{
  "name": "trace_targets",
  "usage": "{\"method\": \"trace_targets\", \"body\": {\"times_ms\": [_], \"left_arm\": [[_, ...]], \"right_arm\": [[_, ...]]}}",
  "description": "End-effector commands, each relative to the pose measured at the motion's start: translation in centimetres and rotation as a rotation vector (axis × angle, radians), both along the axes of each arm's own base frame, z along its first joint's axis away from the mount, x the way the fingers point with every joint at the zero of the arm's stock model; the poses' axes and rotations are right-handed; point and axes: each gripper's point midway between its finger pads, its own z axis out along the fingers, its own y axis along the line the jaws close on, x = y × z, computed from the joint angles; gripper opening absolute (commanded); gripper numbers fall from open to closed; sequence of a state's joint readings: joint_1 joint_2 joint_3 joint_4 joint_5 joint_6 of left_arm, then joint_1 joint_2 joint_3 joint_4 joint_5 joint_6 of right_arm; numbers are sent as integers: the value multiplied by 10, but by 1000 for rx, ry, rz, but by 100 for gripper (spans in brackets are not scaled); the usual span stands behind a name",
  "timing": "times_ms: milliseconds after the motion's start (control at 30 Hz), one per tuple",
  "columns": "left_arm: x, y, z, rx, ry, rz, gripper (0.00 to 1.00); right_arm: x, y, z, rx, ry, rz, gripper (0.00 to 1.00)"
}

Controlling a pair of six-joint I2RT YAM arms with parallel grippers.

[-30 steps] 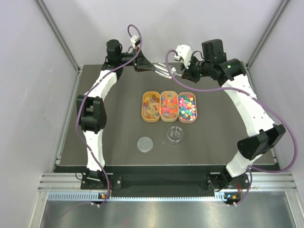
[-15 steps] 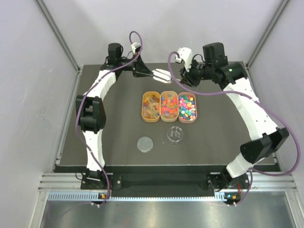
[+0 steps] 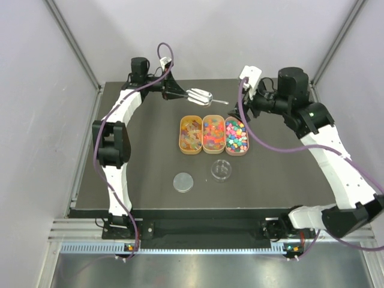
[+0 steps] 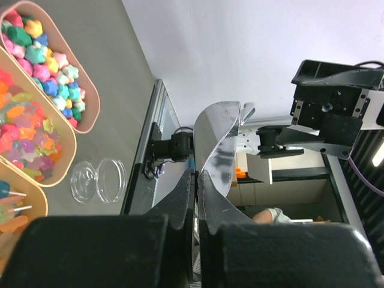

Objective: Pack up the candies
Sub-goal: Adjust the spatula.

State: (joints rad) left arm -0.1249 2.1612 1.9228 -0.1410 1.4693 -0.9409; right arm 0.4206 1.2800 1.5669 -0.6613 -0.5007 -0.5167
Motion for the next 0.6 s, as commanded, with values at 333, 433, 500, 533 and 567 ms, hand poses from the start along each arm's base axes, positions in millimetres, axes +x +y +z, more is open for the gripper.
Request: {"method": "trace_targets", "body": {"times_ms": [333, 433, 500, 533, 567], "left_arm": [[-60, 13, 43, -74, -35, -191, 0], [-61, 13, 43, -74, -32, -193, 0], [-62, 13, 44, -74, -36, -193, 0], [-62, 13, 43, -74, -35, -193, 0], [-61, 13, 43, -74, -33, -193, 0]], "right_arm": [[63, 38, -12, 54, 79, 119, 74], [64, 39, -17, 60, 90, 123, 73], [64, 40, -16, 69, 82, 128, 72], [63, 41, -19, 72, 93, 130, 72], [63, 41, -20, 75, 96, 133, 72]]}}
